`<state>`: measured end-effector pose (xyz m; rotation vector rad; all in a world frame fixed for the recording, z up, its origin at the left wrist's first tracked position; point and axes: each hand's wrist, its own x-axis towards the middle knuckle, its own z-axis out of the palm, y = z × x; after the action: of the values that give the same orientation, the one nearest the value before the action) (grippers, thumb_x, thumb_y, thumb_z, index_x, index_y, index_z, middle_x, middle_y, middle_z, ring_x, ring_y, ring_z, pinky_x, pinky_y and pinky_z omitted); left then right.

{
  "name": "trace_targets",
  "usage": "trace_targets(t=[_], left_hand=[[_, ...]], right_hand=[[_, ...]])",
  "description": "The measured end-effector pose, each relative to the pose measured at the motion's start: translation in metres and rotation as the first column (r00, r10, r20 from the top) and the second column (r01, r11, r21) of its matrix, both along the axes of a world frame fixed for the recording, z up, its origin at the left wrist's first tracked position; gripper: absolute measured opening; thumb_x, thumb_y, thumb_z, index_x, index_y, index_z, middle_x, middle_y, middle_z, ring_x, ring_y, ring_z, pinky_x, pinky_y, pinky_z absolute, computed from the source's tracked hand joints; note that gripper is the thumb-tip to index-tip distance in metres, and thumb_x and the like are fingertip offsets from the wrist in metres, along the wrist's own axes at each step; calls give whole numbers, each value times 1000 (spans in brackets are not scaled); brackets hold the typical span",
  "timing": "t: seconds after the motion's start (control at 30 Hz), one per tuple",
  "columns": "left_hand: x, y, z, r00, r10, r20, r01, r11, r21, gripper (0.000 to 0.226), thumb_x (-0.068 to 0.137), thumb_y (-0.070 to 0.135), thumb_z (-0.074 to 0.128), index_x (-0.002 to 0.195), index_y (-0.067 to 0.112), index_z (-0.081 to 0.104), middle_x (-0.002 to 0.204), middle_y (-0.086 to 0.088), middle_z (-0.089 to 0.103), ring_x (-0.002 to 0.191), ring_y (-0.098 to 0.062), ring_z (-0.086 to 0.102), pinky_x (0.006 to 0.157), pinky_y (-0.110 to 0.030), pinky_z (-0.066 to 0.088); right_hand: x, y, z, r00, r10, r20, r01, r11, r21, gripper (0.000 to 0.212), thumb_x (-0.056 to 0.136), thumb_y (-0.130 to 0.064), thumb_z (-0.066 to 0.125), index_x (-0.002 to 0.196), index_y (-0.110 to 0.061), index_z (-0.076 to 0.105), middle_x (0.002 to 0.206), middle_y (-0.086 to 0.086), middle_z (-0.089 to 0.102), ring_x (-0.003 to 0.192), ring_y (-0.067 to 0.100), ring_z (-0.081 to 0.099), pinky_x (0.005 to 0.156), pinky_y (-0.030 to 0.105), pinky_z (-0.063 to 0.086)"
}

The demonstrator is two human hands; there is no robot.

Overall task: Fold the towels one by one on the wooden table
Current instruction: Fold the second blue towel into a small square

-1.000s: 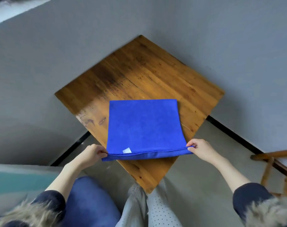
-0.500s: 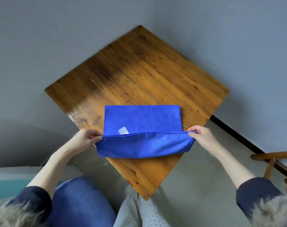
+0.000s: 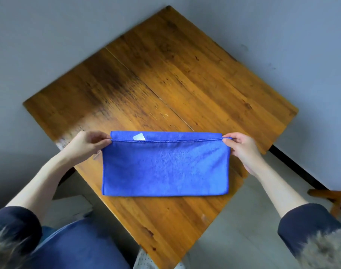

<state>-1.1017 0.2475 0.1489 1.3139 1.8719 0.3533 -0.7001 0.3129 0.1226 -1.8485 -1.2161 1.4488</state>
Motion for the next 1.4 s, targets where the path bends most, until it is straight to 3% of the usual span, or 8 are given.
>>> trace_targets(t=[0.37, 0.5, 0.6, 0.77, 0.9, 1.03, 1.2, 1.4], left_hand=[[0, 28, -27, 997, 74, -35, -74, 997, 12, 11, 89, 14, 60, 83, 11, 68, 68, 3, 61, 49, 5, 50, 49, -5, 34], [-1, 34, -39, 990, 133, -40, -132, 991, 33, 12, 89, 17, 59, 80, 15, 67, 65, 10, 60, 49, 8, 50, 47, -2, 33], [0, 36, -49, 986, 143, -85, -141, 990, 26, 12, 89, 20, 59, 80, 16, 66, 63, 12, 59, 56, -1, 52, 48, -2, 34], [10, 38, -68, 958, 230, -169, -226, 973, 44, 9, 88, 22, 57, 89, 15, 62, 69, 2, 58, 61, -14, 52, 55, -22, 39], [26, 24, -72, 918, 344, -197, -307, 932, 195, 24, 87, 11, 49, 111, 10, 48, 84, -5, 56, 85, -26, 53, 70, -37, 42], [66, -8, -70, 852, 241, -465, -72, 933, 352, 43, 86, 7, 47, 129, 6, 44, 126, -25, 45, 116, -43, 41, 96, -52, 34], [141, -46, -84, 818, -145, -556, 322, 917, 234, 49, 90, 35, 39, 137, 22, 45, 149, -13, 34, 138, -37, 26, 110, -58, 14], [104, -58, -108, 764, -218, -608, 383, 911, 155, 53, 93, 46, 31, 142, 27, 37, 151, -6, 31, 140, -30, 25, 114, -50, 12]], right_hand=[[-12, 29, -31, 993, -6, 120, -5, 995, 96, 11, 87, -5, 58, 83, -15, 61, 74, -6, 55, 69, 4, 49, 58, 5, 36], [-16, 37, -45, 984, -14, 180, -4, 995, 104, 10, 87, -9, 57, 83, -18, 62, 74, -4, 57, 70, 11, 50, 66, 22, 38], [-19, 38, -55, 956, 1, 292, -41, 991, 131, 8, 86, -11, 56, 87, -14, 64, 69, -6, 53, 64, 12, 47, 59, 22, 34], [-26, 36, -64, 886, -12, 464, -77, 982, 172, 9, 87, -13, 55, 89, -14, 64, 67, -6, 48, 80, 20, 51, 66, 23, 30], [-33, 22, -60, 815, -58, 577, -112, 960, 255, 27, 89, -18, 55, 114, -9, 59, 103, 11, 53, 105, 28, 50, 91, 32, 35], [-50, -19, -49, 712, -46, 701, -389, 805, 448, 41, 92, -22, 48, 130, -5, 50, 130, 19, 49, 120, 37, 46, 100, 49, 36], [-90, -90, -69, 528, 254, 810, -750, 586, 306, 47, 91, -33, 41, 134, -15, 49, 144, 12, 41, 135, 31, 37, 108, 58, 25], [-54, -86, -90, 463, 237, 854, -721, 661, 208, 53, 92, -39, 38, 140, -16, 41, 149, 14, 32, 139, 28, 29, 114, 48, 18]])
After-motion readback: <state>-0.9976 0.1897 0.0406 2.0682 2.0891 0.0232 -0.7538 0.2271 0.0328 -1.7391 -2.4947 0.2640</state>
